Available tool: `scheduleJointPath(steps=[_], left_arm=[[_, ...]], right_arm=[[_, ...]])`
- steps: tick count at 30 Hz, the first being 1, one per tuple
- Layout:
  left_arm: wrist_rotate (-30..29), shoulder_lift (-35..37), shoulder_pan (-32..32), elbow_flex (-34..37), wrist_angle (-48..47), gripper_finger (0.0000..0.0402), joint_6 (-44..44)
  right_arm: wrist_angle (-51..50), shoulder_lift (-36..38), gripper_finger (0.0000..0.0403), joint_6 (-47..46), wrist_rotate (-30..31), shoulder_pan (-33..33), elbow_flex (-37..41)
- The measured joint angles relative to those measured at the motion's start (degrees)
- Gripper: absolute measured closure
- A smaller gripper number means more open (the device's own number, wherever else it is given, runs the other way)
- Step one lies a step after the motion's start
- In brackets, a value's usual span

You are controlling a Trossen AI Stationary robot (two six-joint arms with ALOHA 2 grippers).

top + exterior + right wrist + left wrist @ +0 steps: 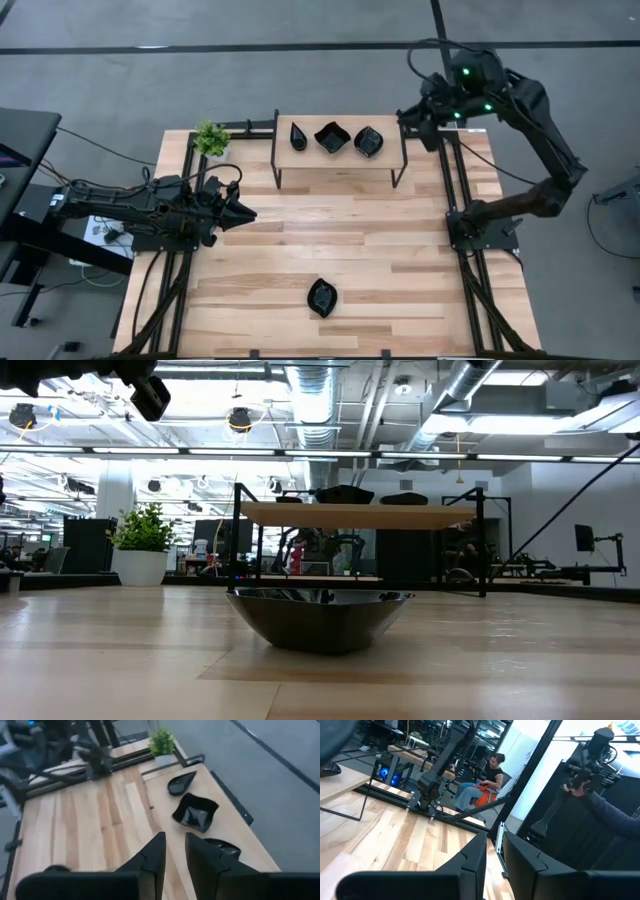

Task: Pick & Place Mini shaped plates
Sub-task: Stack the leaf shaped plate on top of the leaf shaped plates on the shelf

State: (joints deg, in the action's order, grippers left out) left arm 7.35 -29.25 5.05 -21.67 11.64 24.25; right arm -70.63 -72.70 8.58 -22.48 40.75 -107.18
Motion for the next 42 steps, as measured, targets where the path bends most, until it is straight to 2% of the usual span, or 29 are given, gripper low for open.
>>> scheduleJointPath(steps=[4,7,11,21,28,34,42], left_arm=[[0.00,0.00,0.00,0.00,0.00,0.0335,0.00],[0.00,-0.01,0.00,0.00,0.00,0.0335,0.00],[0.00,-0.01,0.01,0.00,0.00,0.0335,-1.26],[-0.24,-0.01,0.01,0.00,0.02,0.0335,-3.06],[-0.24,-0.01,0.00,0.00,0.02,0.0335,-3.06],[-0.24,-0.01,0.00,0.00,0.02,0.0335,-3.06],[-0.24,-0.01,0.00,0.00,0.02,0.0335,-3.04]], right_arm=[[-2.17,1.91,0.0334,-6.46,-0.04,-1.13,0.00],[-3.13,3.05,0.0334,-7.67,-0.08,-2.97,0.60],[-0.10,5.09,0.0334,-9.39,-0.16,-6.97,6.89],[24.61,14.03,0.0334,-18.98,-0.15,-13.26,34.65],[43.03,23.10,0.0334,-25.12,-0.16,-16.53,49.93],[51.70,31.48,0.0334,-29.18,0.13,-17.93,59.00],[58.76,40.64,0.0334,-31.18,6.25,-17.93,68.72]])
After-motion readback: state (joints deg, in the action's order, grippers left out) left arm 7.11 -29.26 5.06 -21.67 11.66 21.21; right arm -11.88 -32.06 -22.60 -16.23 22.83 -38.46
